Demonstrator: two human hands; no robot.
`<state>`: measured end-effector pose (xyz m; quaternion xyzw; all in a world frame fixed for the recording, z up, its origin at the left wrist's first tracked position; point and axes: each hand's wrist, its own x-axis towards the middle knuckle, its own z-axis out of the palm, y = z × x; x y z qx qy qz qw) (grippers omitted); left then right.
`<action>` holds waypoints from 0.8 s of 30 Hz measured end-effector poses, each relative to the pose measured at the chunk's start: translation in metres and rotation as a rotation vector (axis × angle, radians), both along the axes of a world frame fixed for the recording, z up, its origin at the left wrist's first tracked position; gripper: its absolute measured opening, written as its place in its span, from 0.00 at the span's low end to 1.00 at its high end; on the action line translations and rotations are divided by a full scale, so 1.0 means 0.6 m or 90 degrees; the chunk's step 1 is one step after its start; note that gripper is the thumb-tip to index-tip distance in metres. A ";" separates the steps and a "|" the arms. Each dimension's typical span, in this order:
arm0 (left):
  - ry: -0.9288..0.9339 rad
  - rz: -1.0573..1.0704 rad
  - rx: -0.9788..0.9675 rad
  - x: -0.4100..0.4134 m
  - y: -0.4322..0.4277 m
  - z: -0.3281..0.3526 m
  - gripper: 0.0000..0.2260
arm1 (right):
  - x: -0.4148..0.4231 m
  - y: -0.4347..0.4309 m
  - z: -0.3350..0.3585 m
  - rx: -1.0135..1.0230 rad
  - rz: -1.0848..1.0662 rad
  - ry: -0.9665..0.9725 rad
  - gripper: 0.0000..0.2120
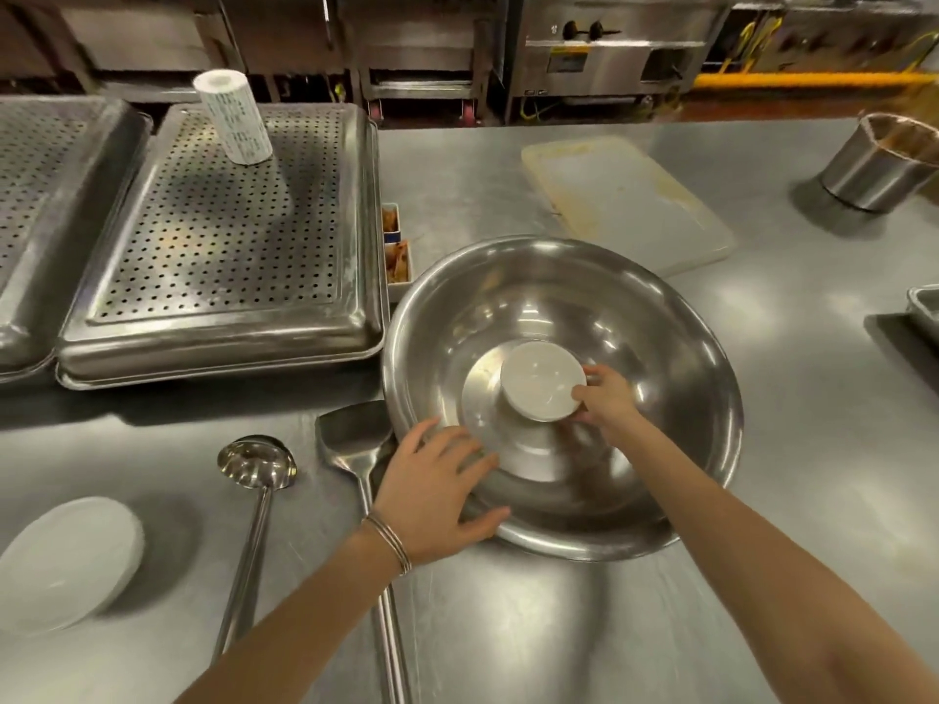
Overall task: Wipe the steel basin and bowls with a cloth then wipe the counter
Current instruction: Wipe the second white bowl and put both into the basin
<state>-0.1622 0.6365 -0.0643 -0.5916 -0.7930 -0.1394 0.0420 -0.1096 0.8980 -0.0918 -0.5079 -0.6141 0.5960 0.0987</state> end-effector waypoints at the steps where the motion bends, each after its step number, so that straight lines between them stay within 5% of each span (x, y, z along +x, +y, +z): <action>1: 0.001 0.001 0.002 -0.001 0.000 -0.001 0.23 | -0.002 0.002 -0.002 0.009 0.000 -0.012 0.19; 6: -0.002 0.006 -0.033 -0.003 0.001 0.003 0.23 | 0.002 -0.002 0.006 0.040 0.040 -0.049 0.20; 11: -0.016 -0.004 -0.079 -0.006 -0.003 0.033 0.21 | 0.044 -0.051 0.090 0.320 0.283 -0.192 0.24; 14: -0.055 0.008 0.005 -0.006 -0.025 0.072 0.14 | 0.083 -0.106 0.136 0.489 0.389 -0.239 0.25; 18: -0.010 0.080 0.078 0.002 -0.113 0.116 0.14 | 0.123 -0.221 0.180 0.680 0.440 -0.130 0.22; 24: -0.019 0.173 0.023 0.054 -0.305 0.124 0.22 | 0.158 -0.421 0.163 0.835 0.475 -0.039 0.27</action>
